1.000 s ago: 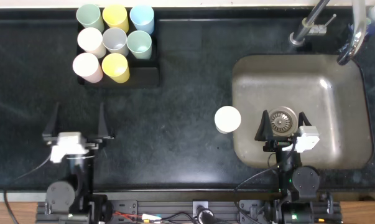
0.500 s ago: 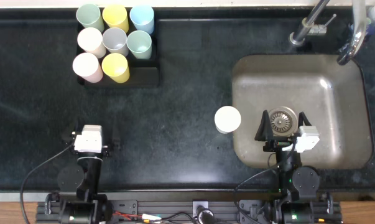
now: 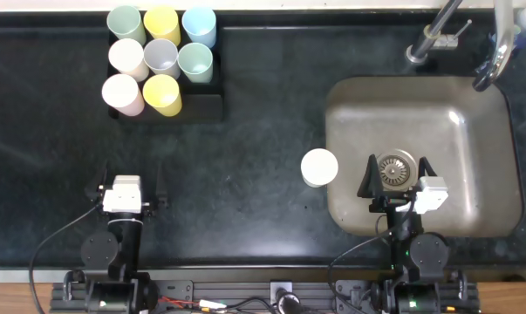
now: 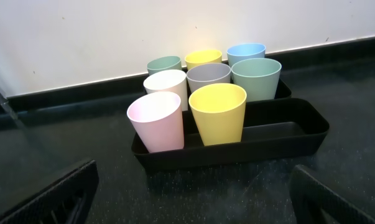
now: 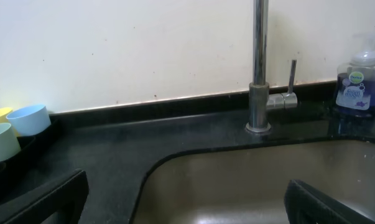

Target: Store Cups

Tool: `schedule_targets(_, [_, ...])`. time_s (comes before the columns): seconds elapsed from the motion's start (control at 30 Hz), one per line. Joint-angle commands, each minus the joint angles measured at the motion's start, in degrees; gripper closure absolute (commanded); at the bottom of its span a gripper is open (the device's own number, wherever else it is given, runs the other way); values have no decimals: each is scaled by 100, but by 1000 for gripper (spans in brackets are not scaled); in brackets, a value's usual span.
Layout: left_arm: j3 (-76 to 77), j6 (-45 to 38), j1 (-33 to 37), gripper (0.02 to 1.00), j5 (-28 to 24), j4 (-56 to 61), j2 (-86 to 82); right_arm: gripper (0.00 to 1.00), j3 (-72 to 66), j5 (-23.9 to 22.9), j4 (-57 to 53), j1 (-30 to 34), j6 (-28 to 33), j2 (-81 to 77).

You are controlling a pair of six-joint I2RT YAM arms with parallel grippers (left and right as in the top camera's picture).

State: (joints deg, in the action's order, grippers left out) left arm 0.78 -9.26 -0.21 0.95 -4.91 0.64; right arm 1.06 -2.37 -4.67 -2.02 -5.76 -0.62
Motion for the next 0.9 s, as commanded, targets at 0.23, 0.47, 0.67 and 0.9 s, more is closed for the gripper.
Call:
schedule_targets(0.23, [-33,-101,52,18,-90,17,-48,3,-79,2,33,-28,17,42])
schedule_targets(0.47, [-33,-101,52,18,-90,17,-48,3,-79,0,33,-28,17,42])
schedule_targets(0.67, [-33,-103,52,18,-90,17,-48,3,-79,11,26,-33,15,31])
schedule_targets(0.9, [-33,-101,52,18,-90,17,-48,5,293,105,-35,-223,20,31])
